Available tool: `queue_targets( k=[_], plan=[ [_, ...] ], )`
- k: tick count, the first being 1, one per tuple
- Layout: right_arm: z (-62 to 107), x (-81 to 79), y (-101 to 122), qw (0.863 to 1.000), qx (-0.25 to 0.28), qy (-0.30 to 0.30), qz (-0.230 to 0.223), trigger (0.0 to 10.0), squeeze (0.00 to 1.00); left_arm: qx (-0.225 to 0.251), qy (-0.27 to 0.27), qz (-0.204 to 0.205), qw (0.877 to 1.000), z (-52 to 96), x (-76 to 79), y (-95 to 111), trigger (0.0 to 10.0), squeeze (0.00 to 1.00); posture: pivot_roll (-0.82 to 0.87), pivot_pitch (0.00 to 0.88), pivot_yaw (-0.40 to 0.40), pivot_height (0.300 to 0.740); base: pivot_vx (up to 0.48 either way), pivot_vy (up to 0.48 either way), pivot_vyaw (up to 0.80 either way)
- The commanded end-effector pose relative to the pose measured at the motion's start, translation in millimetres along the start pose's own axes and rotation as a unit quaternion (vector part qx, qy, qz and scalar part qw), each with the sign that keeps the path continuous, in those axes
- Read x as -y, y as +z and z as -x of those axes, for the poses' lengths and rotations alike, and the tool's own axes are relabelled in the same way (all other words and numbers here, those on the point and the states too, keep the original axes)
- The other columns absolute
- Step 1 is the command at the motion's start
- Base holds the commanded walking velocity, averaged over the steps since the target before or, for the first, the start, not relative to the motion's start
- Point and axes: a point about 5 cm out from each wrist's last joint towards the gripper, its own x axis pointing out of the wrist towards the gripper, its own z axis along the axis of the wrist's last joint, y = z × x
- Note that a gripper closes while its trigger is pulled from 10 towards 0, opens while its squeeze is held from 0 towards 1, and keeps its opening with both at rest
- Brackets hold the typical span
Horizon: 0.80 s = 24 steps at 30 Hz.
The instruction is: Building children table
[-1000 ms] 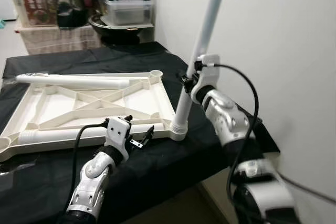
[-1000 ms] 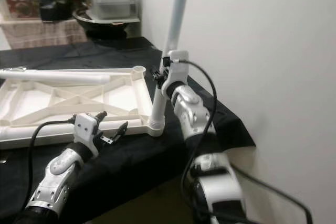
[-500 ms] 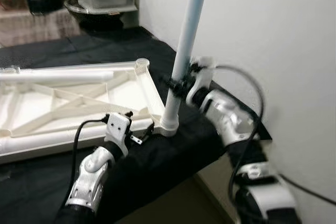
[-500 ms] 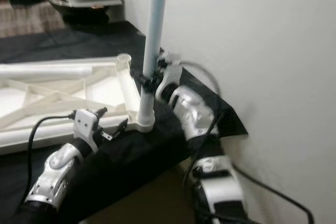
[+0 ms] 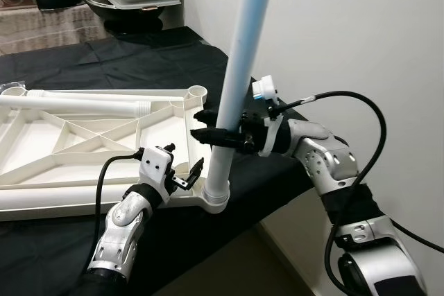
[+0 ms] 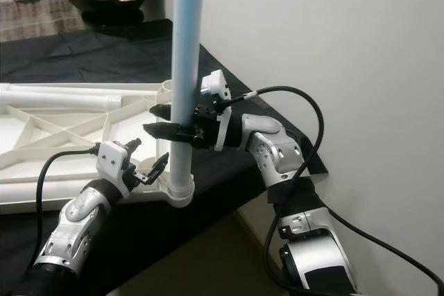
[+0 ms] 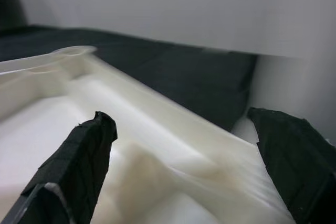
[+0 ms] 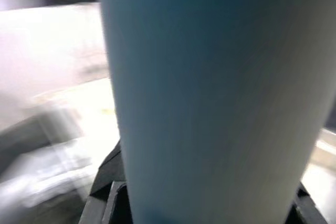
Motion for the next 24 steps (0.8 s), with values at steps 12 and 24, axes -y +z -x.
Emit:
queue_targets(
  k=[12, 24],
  plan=[
    [38.1, 31.8, -82.1, 0.921, -0.106, -0.355, -0.116, 10.0, 0.0, -0.008, -0.009, 0.004, 1.0, 2.0, 4.0, -3.5, 10.0, 0.0, 0.02, 0.0, -0.104, 0.74, 0.0, 0.0, 0.0],
    [20.4, 29.1, -8.2, 0.978, 0.04, -0.159, -0.13, 10.0, 0.0, -0.007, -0.011, 0.005, 1.0, -0.1, 4.1, -3.3, 10.0, 0.0, 0.02, 0.0, -0.108, 0.74, 0.0, 0.0, 0.0]
  ],
)
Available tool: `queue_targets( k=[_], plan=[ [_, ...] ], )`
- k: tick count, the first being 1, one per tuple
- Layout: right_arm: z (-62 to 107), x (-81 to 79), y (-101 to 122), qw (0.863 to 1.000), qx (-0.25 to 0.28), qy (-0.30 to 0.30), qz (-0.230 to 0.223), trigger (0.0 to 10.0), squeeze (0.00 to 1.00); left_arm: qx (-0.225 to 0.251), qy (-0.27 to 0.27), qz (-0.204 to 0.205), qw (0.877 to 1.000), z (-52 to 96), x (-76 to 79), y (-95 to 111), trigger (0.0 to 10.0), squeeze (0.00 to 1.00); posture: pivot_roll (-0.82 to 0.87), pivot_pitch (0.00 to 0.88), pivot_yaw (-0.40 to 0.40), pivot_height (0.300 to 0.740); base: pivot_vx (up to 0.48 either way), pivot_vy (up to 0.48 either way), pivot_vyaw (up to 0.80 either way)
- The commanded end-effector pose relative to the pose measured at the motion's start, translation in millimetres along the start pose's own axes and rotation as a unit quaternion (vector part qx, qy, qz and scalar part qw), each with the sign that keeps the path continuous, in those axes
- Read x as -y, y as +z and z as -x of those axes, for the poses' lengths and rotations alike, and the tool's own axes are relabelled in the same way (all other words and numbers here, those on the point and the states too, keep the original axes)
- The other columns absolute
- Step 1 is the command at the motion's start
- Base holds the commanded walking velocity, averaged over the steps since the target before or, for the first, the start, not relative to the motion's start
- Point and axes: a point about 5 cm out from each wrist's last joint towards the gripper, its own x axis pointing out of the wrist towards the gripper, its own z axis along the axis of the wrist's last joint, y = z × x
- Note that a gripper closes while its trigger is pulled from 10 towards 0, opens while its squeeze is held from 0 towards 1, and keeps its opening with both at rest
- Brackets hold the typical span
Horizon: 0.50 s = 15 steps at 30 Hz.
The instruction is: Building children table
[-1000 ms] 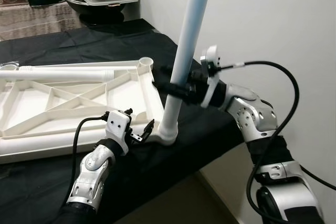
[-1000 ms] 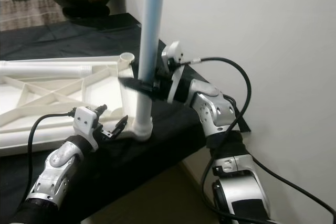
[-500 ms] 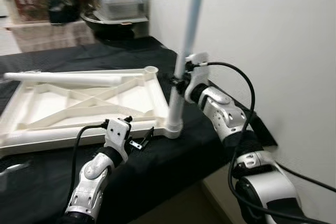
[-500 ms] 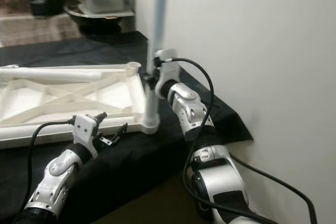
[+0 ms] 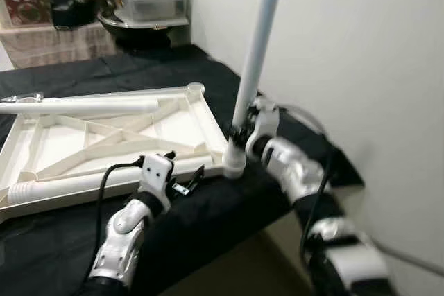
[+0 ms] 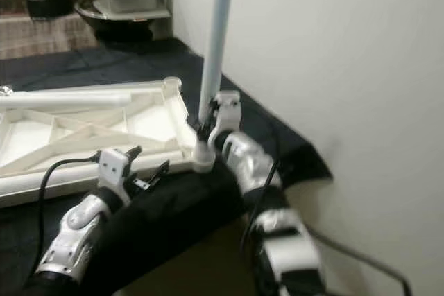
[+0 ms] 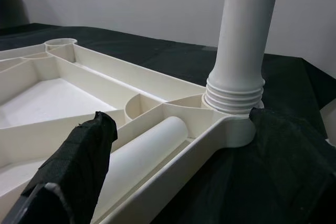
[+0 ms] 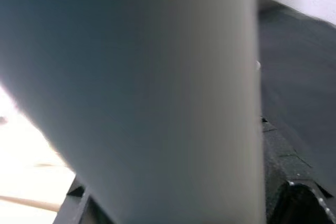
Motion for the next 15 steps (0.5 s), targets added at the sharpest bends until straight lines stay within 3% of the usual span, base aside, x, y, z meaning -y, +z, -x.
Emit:
queue_targets(
  k=[1, 2, 3, 5, 6, 7, 9, 10, 12, 13, 15],
  plan=[
    [8.8, -8.9, 19.0, 0.993, 0.026, 0.117, -0.012, 10.0, 0.0, -0.004, -0.002, 0.003, 1.0, 0.2, 1.1, -1.9, 10.0, 0.0, 0.02, 0.0, -0.112, 0.74, 0.0, 0.0, 0.0],
    [15.6, -13.4, 26.8, 0.984, 0.038, 0.175, -0.003, 10.0, 0.0, -0.004, 0.0, 0.003, 1.0, 0.8, 0.5, -1.9, 10.0, 0.0, 0.02, 0.0, -0.112, 0.74, 0.0, 0.0, 0.0],
    [15.6, -13.4, 26.8, 0.984, 0.038, 0.175, -0.003, 10.0, 0.0, -0.004, 0.0, 0.003, 1.0, 0.8, 0.5, -1.9, 10.0, 0.0, 0.02, 0.0, -0.112, 0.74, 0.0, 0.0, 0.0],
    [28.0, -19.0, 32.3, 0.964, 0.05, 0.26, 0.032, 10.0, 0.0, -0.005, 0.001, 0.002, 1.0, 2.1, 0.2, -2.6, 10.0, 0.0, 0.03, 0.0, -0.112, 0.74, 0.0, 0.0, 0.0],
    [28.0, -19.0, 32.3, 0.964, 0.05, 0.26, 0.032, 10.0, 0.0, -0.005, 0.001, 0.002, 1.0, 2.1, 0.2, -2.6, 10.0, 0.0, 0.03, 0.0, -0.112, 0.74, 0.0, 0.0, 0.0],
    [34.8, -23.5, 27.1, 0.946, 0.036, 0.317, 0.05, 10.0, 0.0, -0.006, -0.001, 0.002, 1.0, 2.1, 1.2, -2.8, 10.0, 0.0, 0.03, 0.0, -0.114, 0.74, 0.0, 0.0, 0.0],
    [36.4, -25.5, 23.2, 0.938, 0.026, 0.342, 0.05, 10.0, 0.0, -0.006, -0.001, 0.002, 1.0, 1.9, 1.5, -2.7, 10.0, 0.0, 0.03, 0.0, -0.114, 0.74, 0.0, 0.0, 0.0],
    [35.2, -27.3, 17.2, 0.935, 0.015, 0.348, 0.059, 5.3, 0.0, -0.006, -0.002, 0.001, 1.0, 1.4, 1.6, -2.4, 10.0, 0.0, 0.03, 0.0, -0.116, 0.74, 0.0, 0.0, 0.0],
    [33.8, -28.8, 10.7, 0.931, 0.002, 0.359, 0.07, 5.3, 0.0, -0.005, -0.002, 0.001, 1.0, 0.9, 1.6, -2.1, 10.0, 0.0, 0.03, 0.0, -0.116, 0.74, 0.0, 0.0, 0.0],
    [29.6, -29.5, 5.9, 0.935, -0.006, 0.347, 0.07, 0.0, 0.0, -0.005, -0.002, 0.001, 1.0, 0.5, 1.5, -1.8, 10.0, 0.0, 0.03, 0.0, -0.116, 0.74, 0.0, 0.0, 0.0],
    [26.1, -29.0, 2.2, 0.94, -0.014, 0.332, 0.069, 0.0, 0.0, -0.005, -0.001, 0.0, 1.0, 0.4, 1.3, -1.6, 10.0, 0.0, 0.03, 0.0, -0.116, 0.74, 0.0, 0.0, 0.0]
  ],
)
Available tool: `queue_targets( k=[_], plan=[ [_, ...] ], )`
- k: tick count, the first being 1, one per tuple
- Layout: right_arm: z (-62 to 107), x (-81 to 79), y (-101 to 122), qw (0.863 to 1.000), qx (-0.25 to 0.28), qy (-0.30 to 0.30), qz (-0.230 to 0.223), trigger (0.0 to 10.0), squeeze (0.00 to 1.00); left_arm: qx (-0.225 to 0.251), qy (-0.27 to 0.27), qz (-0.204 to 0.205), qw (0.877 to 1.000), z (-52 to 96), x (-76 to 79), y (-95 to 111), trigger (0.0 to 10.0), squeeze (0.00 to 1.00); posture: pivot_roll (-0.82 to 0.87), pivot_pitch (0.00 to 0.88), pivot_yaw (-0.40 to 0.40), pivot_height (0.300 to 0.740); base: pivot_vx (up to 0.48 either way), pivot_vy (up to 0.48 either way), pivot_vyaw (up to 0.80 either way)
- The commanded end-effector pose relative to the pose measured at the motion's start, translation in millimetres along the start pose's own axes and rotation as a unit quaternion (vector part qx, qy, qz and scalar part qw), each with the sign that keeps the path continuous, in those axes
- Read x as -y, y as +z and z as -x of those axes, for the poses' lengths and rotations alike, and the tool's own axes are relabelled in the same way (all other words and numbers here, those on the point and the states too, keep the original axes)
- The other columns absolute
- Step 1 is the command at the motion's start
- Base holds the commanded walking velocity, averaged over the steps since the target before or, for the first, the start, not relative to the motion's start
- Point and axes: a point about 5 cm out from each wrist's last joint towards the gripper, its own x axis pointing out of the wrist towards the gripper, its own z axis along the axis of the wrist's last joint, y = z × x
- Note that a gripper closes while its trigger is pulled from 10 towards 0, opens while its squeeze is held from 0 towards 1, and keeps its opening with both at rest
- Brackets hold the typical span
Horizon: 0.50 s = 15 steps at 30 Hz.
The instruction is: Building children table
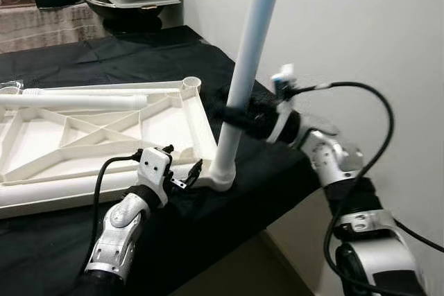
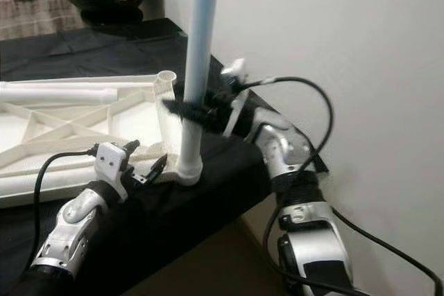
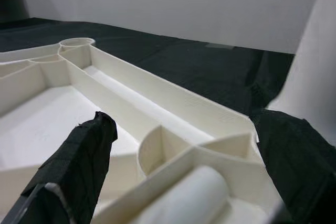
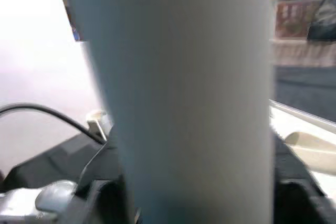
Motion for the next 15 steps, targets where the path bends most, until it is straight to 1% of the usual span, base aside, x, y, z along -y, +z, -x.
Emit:
queue_targets(
  k=[1, 2, 3, 4, 5, 6, 7, 8, 9, 10, 11, 12, 13, 14, 15],
  plan=[
    [-5.4, -0.4, -10.1, 1.0, -0.021, -0.003, -0.012, 0.0, 0.0, -0.005, -0.003, 0.001, 1.0, 0.3, 2.0, -2.0, 10.0, 0.0, 0.03, 0.0, -0.116, 0.74, 0.0, 0.0, 0.0],
    [-8.6, 7.3, -17.5, 0.997, -0.042, -0.059, -0.018, 0.0, 0.0, -0.005, -0.003, 0.0, 1.0, 0.8, 1.7, -1.8, 10.0, 0.0, 0.03, 0.0, -0.112, 0.74, 0.0, 0.0, 0.0],
    [-9.3, 12.0, -22.2, 0.994, -0.057, -0.094, -0.02, 0.0, 0.0, -0.006, -0.002, 0.0, 1.0, 1.2, 1.6, -1.7, 10.0, 0.0, 0.03, 0.0, -0.112, 0.74, 0.0, 0.0, 0.0],
    [-6.5, 27.2, -31.0, 0.975, -0.084, -0.207, -0.017, 0.0, 0.0, -0.007, -0.002, 0.0, 1.0, 1.9, 1.2, -2.0, 10.0, 0.0, 0.03, 0.0, -0.112, 0.74, 0.0, 0.0, 0.0],
    [-3.4, 34.7, -34.3, 0.96, -0.094, -0.264, -0.012, 0.0, 0.0, -0.007, -0.002, -0.001, 1.0, 2.2, 1.0, -2.3, 10.0, 0.0, 0.03, 0.0, -0.112, 0.74, 0.0, 0.0, 0.0],
    [-3.4, 34.7, -34.3, 0.96, -0.094, -0.264, -0.012, 0.0, 0.0, -0.007, -0.002, -0.001, 1.0, 2.2, 1.0, -2.3, 10.0, 0.0, 0.03, 0.0, -0.112, 0.74, 0.0, 0.0, 0.0],
    [10.5, 49.0, -39.5, 0.917, -0.1, -0.386, -0.014, 0.0, 0.0, -0.008, -0.002, -0.001, 1.0, 2.3, 0.8, -2.6, 10.0, 0.0, 0.03, 0.0, -0.108, 0.74, 0.0, 0.0, 0.0],
    [27.3, 58.0, -46.0, 0.87, -0.094, -0.483, -0.033, 0.0, 0.0, -0.008, -0.003, 0.0, 1.0, 1.9, 1.0, -2.6, 10.0, 0.0, 0.03, 0.0, -0.109, 0.74, 0.0, 0.0, 0.0],
    [27.3, 58.0, -46.0, 0.87, -0.094, -0.483, -0.033, 0.0, 0.0, -0.008, -0.003, 0.0, 1.0, 1.9, 1.0, -2.6, 10.0, 0.0, 0.03, 0.0, -0.109, 0.74, 0.0, 0.0, 0.0],
    [38.4, 61.8, -50.4, 0.839, -0.089, -0.535, -0.049, 0.0, 0.0, -0.008, -0.003, 0.0, 1.0, 1.6, 1.2, -2.6, 10.0, 0.0, 0.03, 0.0, -0.109, 0.74, 0.0, 0.0, 0.0],
    [46.4, 62.1, -56.0, 0.819, -0.091, -0.563, -0.058, 0.0, 0.0, -0.007, -0.004, 0.0, 1.0, 0.8, 1.6, -2.1, 10.0, 0.0, 0.03, 0.0, -0.109, 0.74, 0.0, 0.0, 0.0],
    [46.4, 62.1, -56.0, 0.819, -0.091, -0.563, -0.058, 0.0, 0.0, -0.007, -0.004, 0.0, 1.0, 0.8, 1.6, -2.1, 10.0, 0.0, 0.03, 0.0, -0.109, 0.74, 0.0, 0.0, 0.0],
    [39.7, 57.0, -58.0, 0.839, -0.087, -0.534, -0.058, 10.0, 0.0, -0.006, -0.004, 0.001, 1.0, 0.4, 1.9, -1.8, 10.0, 0.0, 0.02, 0.0, -0.101, 0.74, 0.0, 0.0, 0.0],
    [30.5, 51.5, -57.1, 0.863, -0.079, -0.497, -0.045, 10.0, 0.0, -0.006, -0.004, 0.001, 1.0, 0.3, 1.9, -1.7, 10.0, 0.0, 0.02, 0.0, -0.097, 0.74, 0.0, 0.0, 0.0],
    [30.5, 51.5, -57.1, 0.863, -0.079, -0.497, -0.045, 10.0, 0.0, -0.006, -0.004, 0.001, 1.0, 0.3, 1.9, -1.7, 10.0, 0.0, 0.02, 0.0, -0.097, 0.74, 0.0, 0.0, 0.0]
  ],
)
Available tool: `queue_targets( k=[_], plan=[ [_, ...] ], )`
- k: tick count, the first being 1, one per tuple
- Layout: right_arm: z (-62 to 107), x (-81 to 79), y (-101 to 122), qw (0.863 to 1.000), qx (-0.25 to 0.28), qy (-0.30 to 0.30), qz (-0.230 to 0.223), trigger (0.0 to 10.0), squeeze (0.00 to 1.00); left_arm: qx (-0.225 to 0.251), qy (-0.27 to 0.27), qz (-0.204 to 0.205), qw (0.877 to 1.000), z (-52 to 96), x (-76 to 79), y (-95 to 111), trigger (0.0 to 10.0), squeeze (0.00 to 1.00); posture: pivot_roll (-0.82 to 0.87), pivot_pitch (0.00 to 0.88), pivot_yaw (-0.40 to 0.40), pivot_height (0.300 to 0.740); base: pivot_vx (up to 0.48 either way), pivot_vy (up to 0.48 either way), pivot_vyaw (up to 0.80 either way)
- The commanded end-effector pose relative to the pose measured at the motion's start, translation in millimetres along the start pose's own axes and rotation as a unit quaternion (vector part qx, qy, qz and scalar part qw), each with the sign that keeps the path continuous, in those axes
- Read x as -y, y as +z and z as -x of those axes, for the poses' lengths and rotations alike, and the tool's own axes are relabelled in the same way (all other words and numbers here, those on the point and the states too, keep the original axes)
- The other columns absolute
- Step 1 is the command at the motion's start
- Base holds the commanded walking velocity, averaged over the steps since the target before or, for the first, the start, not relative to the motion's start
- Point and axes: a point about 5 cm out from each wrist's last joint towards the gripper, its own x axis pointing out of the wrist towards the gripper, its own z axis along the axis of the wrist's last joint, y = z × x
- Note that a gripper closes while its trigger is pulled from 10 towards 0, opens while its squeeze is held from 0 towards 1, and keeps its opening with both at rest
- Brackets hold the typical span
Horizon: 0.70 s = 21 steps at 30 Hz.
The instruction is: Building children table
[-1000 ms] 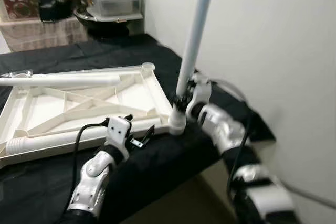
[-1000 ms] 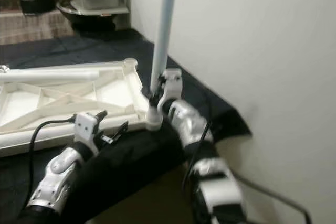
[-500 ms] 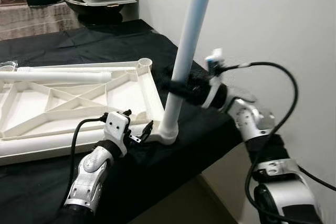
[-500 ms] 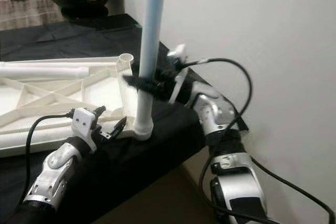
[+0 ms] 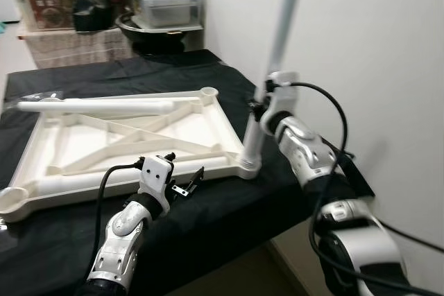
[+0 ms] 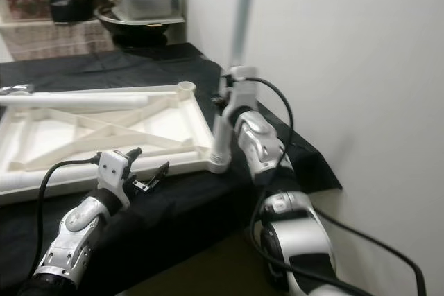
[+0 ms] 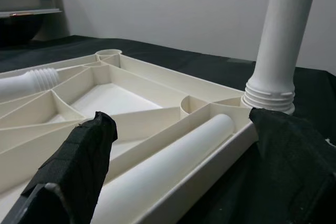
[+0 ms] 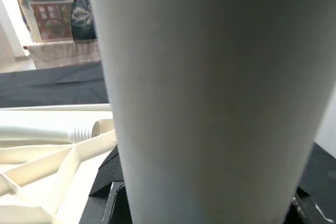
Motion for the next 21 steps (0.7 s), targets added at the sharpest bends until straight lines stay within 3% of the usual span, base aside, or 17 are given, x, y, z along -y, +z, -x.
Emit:
queue_targets(
  k=[1, 2, 4, 5, 6, 7, 8, 10, 12, 13, 15, 17, 18, 19, 20, 21],
  plan=[
    [7.9, -8.1, -33.8, 0.997, -0.055, 0.053, -0.032, 10.0, 0.0, -0.006, -0.01, 0.002, 1.0, -1.3, 3.6, -1.8, 10.0, 0.0, 0.01, 0.0, -0.091, 0.74, 0.0, 0.0, 0.0],
    [9.2, -17.0, -25.3, 0.993, -0.024, 0.103, -0.048, 10.0, 0.54, -0.008, -0.013, 0.001, 1.0, -1.4, 3.8, -2.3, 10.0, 0.0, 0.01, 0.0, -0.088, 0.74, 0.0, 0.0, 0.0],
    [10.0, -20.9, -19.6, 0.99, -0.003, 0.127, -0.058, 10.0, 0.54, -0.008, -0.015, 0.0, 1.0, -1.6, 4.0, -2.7, 10.0, 0.0, 0.01, 0.0, -0.088, 0.74, 0.0, 0.0, 0.0],
    [10.4, -25.9, -12.1, 0.983, 0.008, 0.167, -0.075, 10.0, 1.0, -0.008, -0.016, 0.0, 1.0, -2.6, 3.8, -2.5, 10.0, 0.0, 0.01, 0.0, -0.087, 0.74, 0.0, 0.0, 0.0],
    [10.4, -25.9, -12.1, 0.983, 0.008, 0.167, -0.075, 10.0, 1.0, -0.008, -0.016, 0.0, 1.0, -2.6, 3.8, -2.5, 10.0, 0.0, 0.01, 0.0, -0.087, 0.74, 0.0, 0.0, 0.0],
    [11.6, -31.1, -2.1, 0.973, 0.02, 0.22, -0.074, 10.0, 0.0, -0.007, -0.016, 0.0, 1.0, -3.8, 3.3, -1.7, 10.0, 0.0, 0.01, 0.0, -0.088, 0.74, 0.0, 0.0, 0.0],
    [11.6, -35.5, 4.0, 0.966, 0.026, 0.247, -0.072, 10.0, 0.0, -0.007, -0.015, 0.0, 1.0, -4.6, 2.9, -1.2, 10.0, 0.0, 0.01, 0.0, -0.088, 0.74, 0.0, 0.0, 0.0],
    [18.9, -40.2, 21.0, 0.937, 0.052, 0.34, -0.056, 10.0, 0.0, -0.006, -0.015, -0.001, 1.0, -5.5, 2.4, -0.7, 10.0, 0.0, 0.01, 0.0, -0.09, 0.74, 0.0, 0.0, 0.0],
    [29.2, -41.8, 31.0, 0.907, 0.061, 0.415, -0.041, 10.0, 0.0, -0.005, -0.015, -0.001, 1.0, -5.2, 2.0, -0.7, 10.0, 0.0, 0.01, 0.0, -0.09, 0.74, 0.0, 0.0, 0.0],
    [36.9, -41.2, 33.3, 0.885, 0.058, 0.461, -0.02, 10.0, 0.0, -0.005, -0.014, -0.001, 1.0, -4.8, 1.9, -0.9, 10.0, 0.0, 0.02, 0.0, -0.098, 0.74, 0.0, 0.0, 0.0],
    [36.9, -41.2, 33.3, 0.885, 0.058, 0.461, -0.02, 10.0, 0.0, -0.005, -0.014, -0.001, 1.0, -4.8, 1.9, -0.9, 10.0, 0.0, 0.02, 0.0, -0.098, 0.74, 0.0, 0.0, 0.0],
    [47.5, -42.8, 31.6, 0.848, 0.041, 0.529, 0.011, 10.0, 0.0, -0.005, -0.012, -0.001, 1.0, -4.1, 2.1, -1.4, 10.0, 0.0, 0.02, 0.0, -0.108, 0.74, 0.0, 0.0, 0.0],
    [47.5, -42.8, 31.6, 0.848, 0.041, 0.529, 0.011, 10.0, 0.0, -0.005, -0.012, -0.001, 1.0, -4.1, 2.1, -1.4, 10.0, 0.0, 0.02, 0.0, -0.108, 0.74, 0.0, 0.0, 0.0],
    [50.4, -43.9, 30.1, 0.835, 0.033, 0.549, 0.015, 10.0, 0.0, -0.005, -0.011, -0.001, 1.0, -3.9, 2.3, -1.5, 10.0, 0.0, 0.02, 0.0, -0.108, 0.74, 0.0, 0.0, 0.0],
    [50.7, -45.6, 26.8, 0.831, 0.027, 0.556, 0.012, 8.3, 0.0, -0.004, -0.009, -0.001, 1.0, -3.7, 2.4, -1.5, 10.0, 0.0, 0.03, 0.0, -0.116, 0.74, 0.0, 0.0, 0.0],
    [50.7, -45.6, 26.8, 0.831, 0.027, 0.556, 0.012, 8.3, 0.0, -0.004, -0.009, -0.001, 1.0, -3.7, 2.4, -1.5, 10.0, 0.0, 0.03, 0.0, -0.116, 0.74, 0.0, 0.0, 0.0]
  ],
)
